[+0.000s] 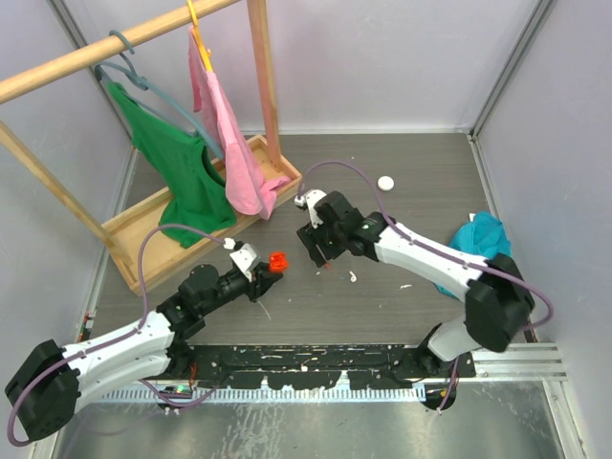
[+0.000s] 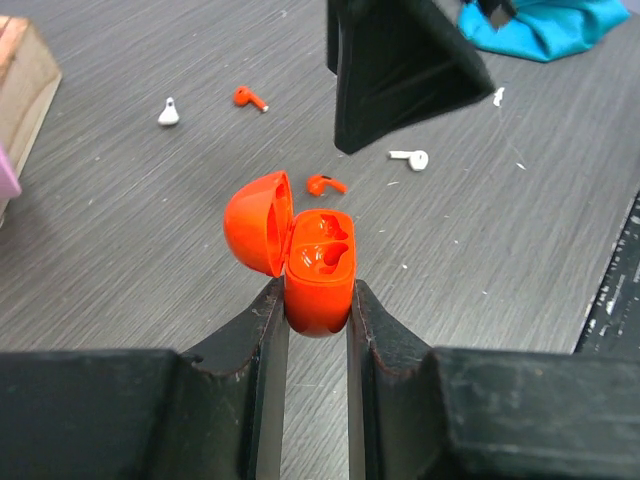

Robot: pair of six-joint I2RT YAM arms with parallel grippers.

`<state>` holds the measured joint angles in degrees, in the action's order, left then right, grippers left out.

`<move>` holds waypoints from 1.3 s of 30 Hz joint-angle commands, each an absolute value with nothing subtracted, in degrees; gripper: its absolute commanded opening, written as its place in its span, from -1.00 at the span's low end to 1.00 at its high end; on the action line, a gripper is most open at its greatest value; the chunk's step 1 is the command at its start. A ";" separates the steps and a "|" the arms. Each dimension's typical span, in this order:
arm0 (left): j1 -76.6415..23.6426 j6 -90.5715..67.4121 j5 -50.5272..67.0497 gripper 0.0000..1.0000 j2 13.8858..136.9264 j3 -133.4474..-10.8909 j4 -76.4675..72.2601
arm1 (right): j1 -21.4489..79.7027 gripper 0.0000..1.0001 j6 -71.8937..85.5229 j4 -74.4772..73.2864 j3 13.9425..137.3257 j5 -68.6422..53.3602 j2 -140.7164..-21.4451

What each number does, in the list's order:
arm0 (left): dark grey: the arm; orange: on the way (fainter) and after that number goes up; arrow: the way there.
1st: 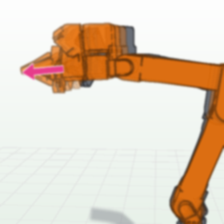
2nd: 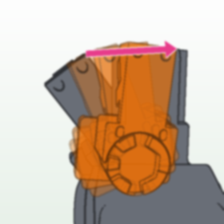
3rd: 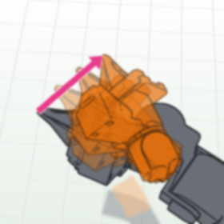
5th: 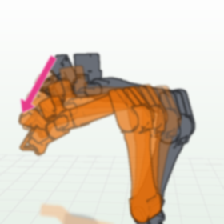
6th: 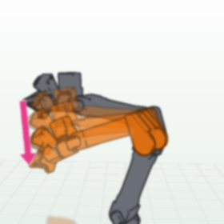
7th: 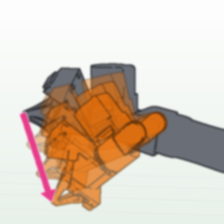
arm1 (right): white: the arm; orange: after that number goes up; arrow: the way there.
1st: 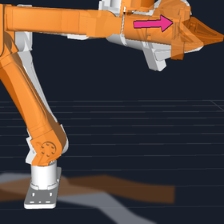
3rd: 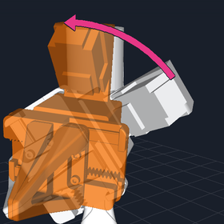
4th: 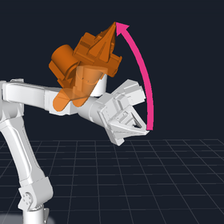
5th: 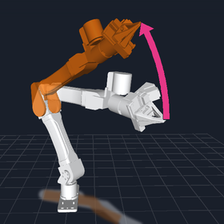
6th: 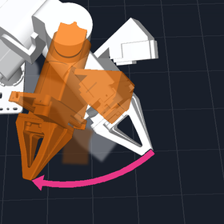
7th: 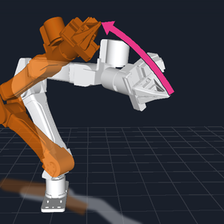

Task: Insert the wireless bluetooth earbuds into the charging case
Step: Pick up the earbud from the center of the board.

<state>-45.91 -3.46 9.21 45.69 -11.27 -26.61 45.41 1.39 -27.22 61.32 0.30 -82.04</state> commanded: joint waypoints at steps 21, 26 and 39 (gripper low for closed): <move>-45.42 -5.80 2.83 -1.00 46.32 -11.12 -28.78 | 45.35 0.01 16.18 -33.91 73.40 8.04 -105.14; -45.44 -5.46 3.25 -1.00 46.05 -11.54 -27.64 | 45.14 -0.01 16.21 -33.79 73.59 8.56 -107.10; -45.44 -5.62 4.16 -1.00 45.58 -11.54 -27.68 | 44.17 -0.26 16.17 -33.76 72.01 8.09 -107.73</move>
<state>-45.65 -5.54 3.33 46.37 -11.00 -25.39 44.77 15.62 -34.13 71.24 7.44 -107.85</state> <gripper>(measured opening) 0.242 0.392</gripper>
